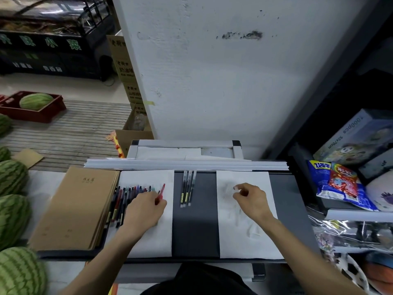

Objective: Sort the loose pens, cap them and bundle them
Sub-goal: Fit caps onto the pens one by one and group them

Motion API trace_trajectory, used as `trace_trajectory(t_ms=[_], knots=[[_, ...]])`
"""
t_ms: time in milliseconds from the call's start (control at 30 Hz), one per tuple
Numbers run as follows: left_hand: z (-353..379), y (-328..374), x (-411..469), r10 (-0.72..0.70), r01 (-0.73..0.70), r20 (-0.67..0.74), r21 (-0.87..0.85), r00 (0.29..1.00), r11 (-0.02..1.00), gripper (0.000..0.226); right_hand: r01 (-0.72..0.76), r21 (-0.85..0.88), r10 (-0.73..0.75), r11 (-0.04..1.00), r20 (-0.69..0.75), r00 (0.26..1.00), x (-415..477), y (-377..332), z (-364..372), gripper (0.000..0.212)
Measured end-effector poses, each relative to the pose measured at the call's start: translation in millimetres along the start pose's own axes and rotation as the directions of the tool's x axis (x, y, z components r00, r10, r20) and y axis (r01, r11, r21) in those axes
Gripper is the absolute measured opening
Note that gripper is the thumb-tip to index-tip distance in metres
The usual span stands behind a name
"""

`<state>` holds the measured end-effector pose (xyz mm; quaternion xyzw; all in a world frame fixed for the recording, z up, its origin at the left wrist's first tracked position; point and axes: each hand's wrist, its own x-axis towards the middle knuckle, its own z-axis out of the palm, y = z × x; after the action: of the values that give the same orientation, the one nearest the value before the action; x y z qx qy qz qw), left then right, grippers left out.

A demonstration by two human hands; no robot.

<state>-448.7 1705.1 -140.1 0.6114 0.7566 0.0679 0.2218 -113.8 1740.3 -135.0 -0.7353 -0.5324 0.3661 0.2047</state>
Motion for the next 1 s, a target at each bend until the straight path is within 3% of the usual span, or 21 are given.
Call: trace_trajectory(t_ms=[33,133,300,433,667,767,833,900,1000], knots=[[-4,4,-5,0.017,-0.015,0.018,-0.1,1.0,0.995,0.028,-0.018,0.135,0.015,0.991,0.023,1.0,-6,-7,-3,0.013],[-19,23,-25,0.106,-0.078,0.059,-0.356,0.993,0.931,0.028,-0.085,0.513,-0.005,0.854,0.173,0.985,-30,-33,-13,0.021],[-38,59,-65,0.307,-0.197,0.06,-0.648,0.95,0.736,0.021,-0.158,0.743,-0.167,0.651,0.344,0.924,-67,-70,-24,0.025],[-49,74,-78,0.381,-0.269,0.007,-0.696,0.925,0.666,0.026,-0.17,0.85,-0.203,0.499,0.305,0.93,-83,-92,-31,0.02],[-63,88,-80,0.416,-0.36,-0.063,-0.626,0.907,0.692,0.03,-0.216,0.913,-0.213,0.346,0.3,0.93,-87,-110,-33,0.016],[-64,89,-81,0.401,-0.36,-0.084,-0.629,0.912,0.689,0.028,-0.145,0.909,-0.224,0.39,0.247,0.943,-86,-112,-30,0.015],[-67,89,-80,0.393,-0.368,-0.103,-0.618,0.914,0.695,0.025,-0.001,0.844,-0.252,0.537,0.161,0.954,-84,-109,-30,0.017],[-71,86,-79,0.408,-0.394,-0.112,-0.574,0.906,0.718,0.022,0.2,0.643,-0.348,0.739,0.11,0.931,-82,-107,-35,0.022],[-78,81,-77,0.44,-0.436,-0.119,-0.504,0.89,0.746,0.021,0.359,0.429,-0.455,0.829,0.145,0.879,-78,-105,-45,0.026]])
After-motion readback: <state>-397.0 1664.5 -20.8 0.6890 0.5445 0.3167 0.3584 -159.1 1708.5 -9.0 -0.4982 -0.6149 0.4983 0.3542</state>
